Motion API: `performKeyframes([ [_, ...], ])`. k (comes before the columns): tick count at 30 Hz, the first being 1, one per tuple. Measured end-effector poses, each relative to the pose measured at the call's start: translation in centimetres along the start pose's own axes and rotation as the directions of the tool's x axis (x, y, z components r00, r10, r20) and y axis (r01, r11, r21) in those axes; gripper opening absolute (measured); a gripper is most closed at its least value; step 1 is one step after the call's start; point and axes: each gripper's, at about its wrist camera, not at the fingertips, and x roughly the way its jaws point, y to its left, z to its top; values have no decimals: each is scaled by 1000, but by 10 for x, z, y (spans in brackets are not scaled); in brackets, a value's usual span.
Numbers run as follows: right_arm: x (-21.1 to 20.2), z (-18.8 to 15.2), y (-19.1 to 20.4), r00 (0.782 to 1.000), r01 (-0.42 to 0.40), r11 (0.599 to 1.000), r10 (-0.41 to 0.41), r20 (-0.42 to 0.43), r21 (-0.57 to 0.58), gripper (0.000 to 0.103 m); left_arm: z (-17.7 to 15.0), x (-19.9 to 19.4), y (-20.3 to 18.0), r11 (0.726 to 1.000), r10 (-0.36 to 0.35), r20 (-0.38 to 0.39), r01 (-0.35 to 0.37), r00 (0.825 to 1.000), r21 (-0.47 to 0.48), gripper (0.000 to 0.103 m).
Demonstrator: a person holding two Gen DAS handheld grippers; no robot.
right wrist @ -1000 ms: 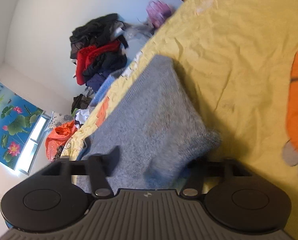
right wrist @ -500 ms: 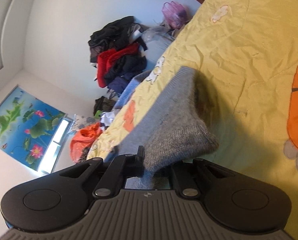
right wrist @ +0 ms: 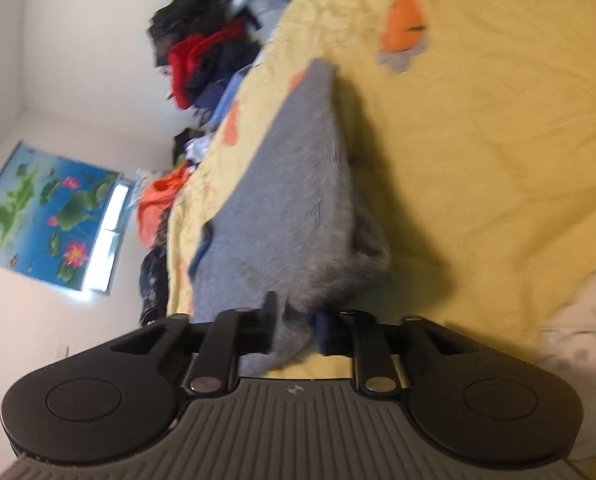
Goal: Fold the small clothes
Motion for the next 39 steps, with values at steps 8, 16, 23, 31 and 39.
performKeyframes([
  [8,2,74,55,971,130,955,-68,228,-268,70,-21,59,-141,557,-44,445,-348,894,754,86],
  [16,121,136,67,946,324,832,-289,147,-450,70,-43,220,-174,202,114,323,-340,939,918,85],
  [23,159,149,71,960,279,821,-257,115,-498,44,-22,261,-180,263,193,204,-251,960,932,9],
  [31,165,148,68,959,283,822,-243,145,-495,25,6,253,-163,410,306,331,-438,892,800,9],
  [39,114,120,115,924,297,828,-125,360,-475,70,-34,178,-203,461,31,378,-349,925,816,96],
])
